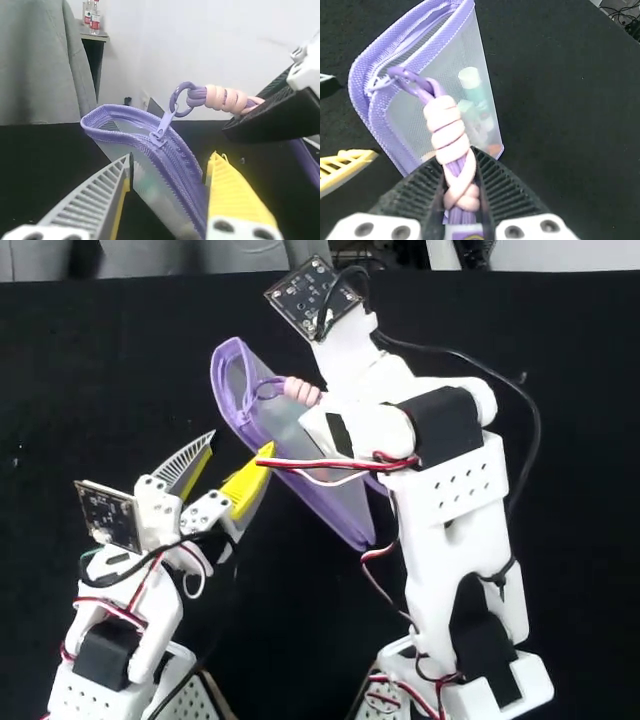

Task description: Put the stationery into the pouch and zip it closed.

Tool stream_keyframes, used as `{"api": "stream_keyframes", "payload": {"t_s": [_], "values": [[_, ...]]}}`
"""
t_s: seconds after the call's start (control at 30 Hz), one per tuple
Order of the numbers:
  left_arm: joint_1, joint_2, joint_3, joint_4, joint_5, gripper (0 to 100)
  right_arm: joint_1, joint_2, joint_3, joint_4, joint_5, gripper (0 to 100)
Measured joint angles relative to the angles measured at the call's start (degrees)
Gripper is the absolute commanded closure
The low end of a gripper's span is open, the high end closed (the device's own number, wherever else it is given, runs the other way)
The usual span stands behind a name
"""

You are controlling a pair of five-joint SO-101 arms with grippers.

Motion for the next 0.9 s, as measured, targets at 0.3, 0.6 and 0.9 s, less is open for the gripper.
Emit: {"api": "stream_keyframes", "payload": {"t_s": [0.3, 0.6, 0.9], "values": [[0.09, 9.05, -2.29, -4.66, 3.6, 79, 0.0, 0.0, 0.0, 0.0, 0.0, 98.8], [-0.18, 23.74, -10.64, -2.29, 8.0, 79, 0.0, 0.0, 0.0, 0.0, 0.0, 98.8], [-7.3, 24.7, -10.73, -0.35, 8.0, 79, 0.09, 0.0, 0.18, 0.0, 0.0, 98.8]]}}
